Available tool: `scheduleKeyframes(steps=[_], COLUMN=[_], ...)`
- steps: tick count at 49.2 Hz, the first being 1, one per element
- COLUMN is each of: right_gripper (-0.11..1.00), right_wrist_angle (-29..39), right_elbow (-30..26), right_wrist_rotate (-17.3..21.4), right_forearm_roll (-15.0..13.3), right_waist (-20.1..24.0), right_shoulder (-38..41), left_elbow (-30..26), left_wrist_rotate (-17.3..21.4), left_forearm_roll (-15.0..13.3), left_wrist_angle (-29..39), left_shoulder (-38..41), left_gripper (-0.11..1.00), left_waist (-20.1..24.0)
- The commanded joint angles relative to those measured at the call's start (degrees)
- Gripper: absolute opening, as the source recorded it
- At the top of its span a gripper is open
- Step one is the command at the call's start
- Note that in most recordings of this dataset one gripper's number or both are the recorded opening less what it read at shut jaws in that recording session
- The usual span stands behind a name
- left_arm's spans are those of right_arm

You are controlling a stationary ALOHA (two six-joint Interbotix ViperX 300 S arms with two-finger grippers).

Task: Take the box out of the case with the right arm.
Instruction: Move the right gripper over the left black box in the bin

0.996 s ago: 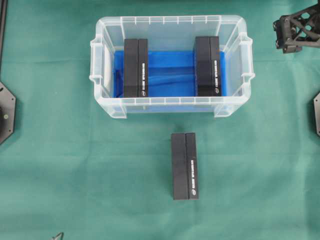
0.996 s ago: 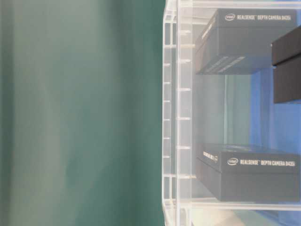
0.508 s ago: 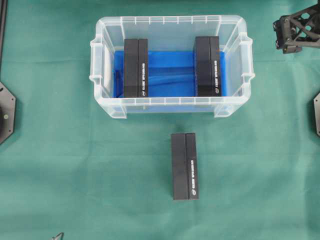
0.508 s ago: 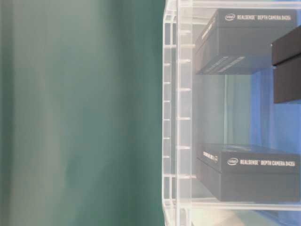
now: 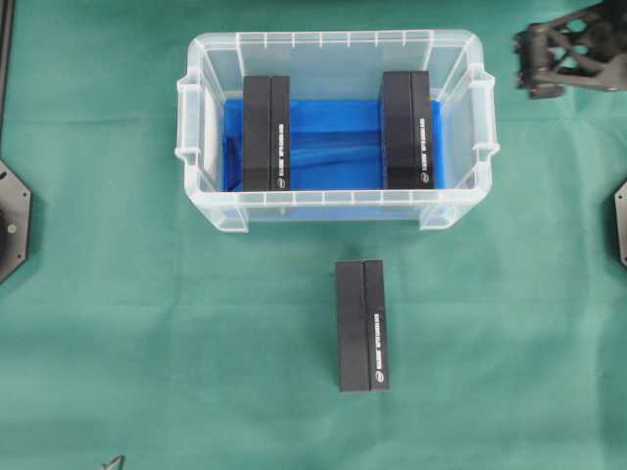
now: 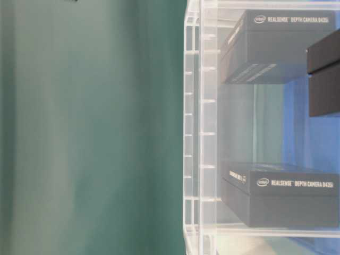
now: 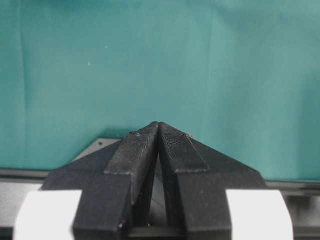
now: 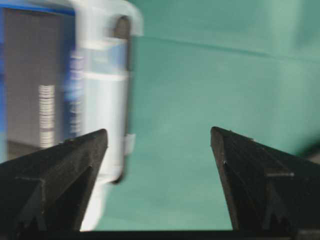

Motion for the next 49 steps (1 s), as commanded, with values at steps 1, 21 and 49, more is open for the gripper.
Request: scheduleKeyframes(steps=[1,21,49], right_gripper=[0.86,0.86,0.87], right_wrist_angle=[-1.1,-1.0,-1.2], right_elbow=[-4.4,-27.2,-48.7], right_wrist_rotate=[0.1,-0.1,-1.1], right_forearm_roll=[0.1,0.2,3.5], right_waist=[1.6,5.6,7.7], right_shoulder=[3.3,24.4,42.1], left_elbow=[-0.7,-0.7,-0.7], left_wrist_rotate=[0.1,0.1,0.1], left_forearm_roll=[0.2,0.2,0.1], left_wrist_angle=[-0.2,-0.2,-0.3], left_shoulder=[0.3,-0.1,-0.3], left_gripper=[0.02,0.02,0.02], left_waist=[0.2,0.2,0.2])
